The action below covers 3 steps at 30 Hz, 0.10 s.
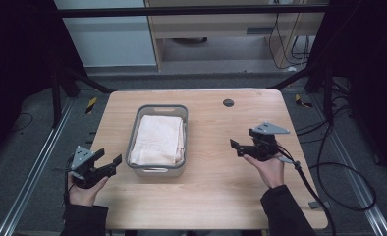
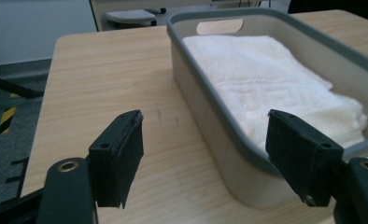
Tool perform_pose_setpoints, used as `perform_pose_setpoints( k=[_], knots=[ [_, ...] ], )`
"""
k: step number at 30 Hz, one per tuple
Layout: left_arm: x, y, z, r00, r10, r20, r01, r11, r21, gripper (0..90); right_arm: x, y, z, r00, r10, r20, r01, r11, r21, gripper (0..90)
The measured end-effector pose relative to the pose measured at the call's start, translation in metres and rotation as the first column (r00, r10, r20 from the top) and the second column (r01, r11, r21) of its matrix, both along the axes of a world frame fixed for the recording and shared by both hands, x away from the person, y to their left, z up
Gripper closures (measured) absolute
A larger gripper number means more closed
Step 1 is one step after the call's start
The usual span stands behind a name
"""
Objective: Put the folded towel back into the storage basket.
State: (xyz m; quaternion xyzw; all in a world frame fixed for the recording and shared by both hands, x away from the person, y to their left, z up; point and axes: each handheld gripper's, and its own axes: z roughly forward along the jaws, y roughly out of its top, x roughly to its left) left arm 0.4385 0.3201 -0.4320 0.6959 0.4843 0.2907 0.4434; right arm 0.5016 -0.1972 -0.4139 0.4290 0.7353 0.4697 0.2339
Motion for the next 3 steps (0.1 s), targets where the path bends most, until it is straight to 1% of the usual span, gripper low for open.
perform_pose_setpoints(
  k=[3],
  knots=[
    [-0.001,0.007,-0.011,0.9998,0.008,-0.018,-0.008,0.9996,0.026,27.2,-0.01,-0.019,-0.01,0.9997,-0.019,-0.015,0.019,0.9998,-0.001,15.7]
  ],
)
